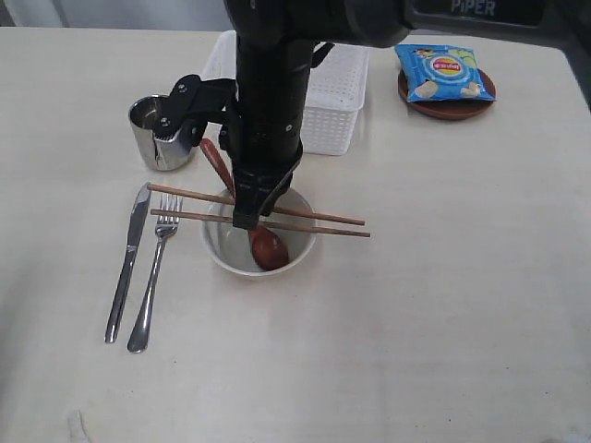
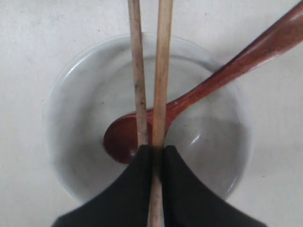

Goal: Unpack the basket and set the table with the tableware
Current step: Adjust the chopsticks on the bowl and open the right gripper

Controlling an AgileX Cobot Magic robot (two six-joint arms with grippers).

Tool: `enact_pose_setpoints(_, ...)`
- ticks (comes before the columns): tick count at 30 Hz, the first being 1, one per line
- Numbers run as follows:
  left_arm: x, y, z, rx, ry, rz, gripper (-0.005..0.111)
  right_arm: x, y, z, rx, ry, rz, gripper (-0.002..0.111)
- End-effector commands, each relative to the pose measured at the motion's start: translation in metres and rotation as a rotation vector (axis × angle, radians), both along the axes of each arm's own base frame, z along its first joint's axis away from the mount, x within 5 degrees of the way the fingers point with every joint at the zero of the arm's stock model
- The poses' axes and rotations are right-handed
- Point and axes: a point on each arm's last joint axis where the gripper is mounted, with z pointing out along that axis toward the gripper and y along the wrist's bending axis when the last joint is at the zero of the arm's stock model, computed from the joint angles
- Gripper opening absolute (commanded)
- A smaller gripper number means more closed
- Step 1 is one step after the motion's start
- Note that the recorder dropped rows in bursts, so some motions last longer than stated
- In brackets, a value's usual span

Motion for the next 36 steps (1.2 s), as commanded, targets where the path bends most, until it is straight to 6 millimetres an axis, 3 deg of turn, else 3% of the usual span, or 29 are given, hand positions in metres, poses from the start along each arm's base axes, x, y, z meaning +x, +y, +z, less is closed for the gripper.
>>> enact_pose_setpoints(1,0.000,0.000,-0.001,-0.006,0.001,-0.005,0.000,0.003,-0.004,0.002,0.000,0.003,0.003,0.000)
enact_pose_setpoints(13,0.000,0.000,-0.001,-0.004,0.000,-0.005,0.000,0.003,-0.007,0.001,-0.016,0.019,0.001,0.000)
enact_pose_setpoints(18,0.000,0.000,-0.001,-0.004,0.000,-0.005,0.000,0.004,-0.006,-0.010,-0.038,0.040,0.002,0.000)
enact_pose_setpoints(36,0.000,0.000,-0.001,-0.004,0.000,-0.005,0.000,0.004,-0.005,-0.010,-0.033,0.039,0.001,0.000)
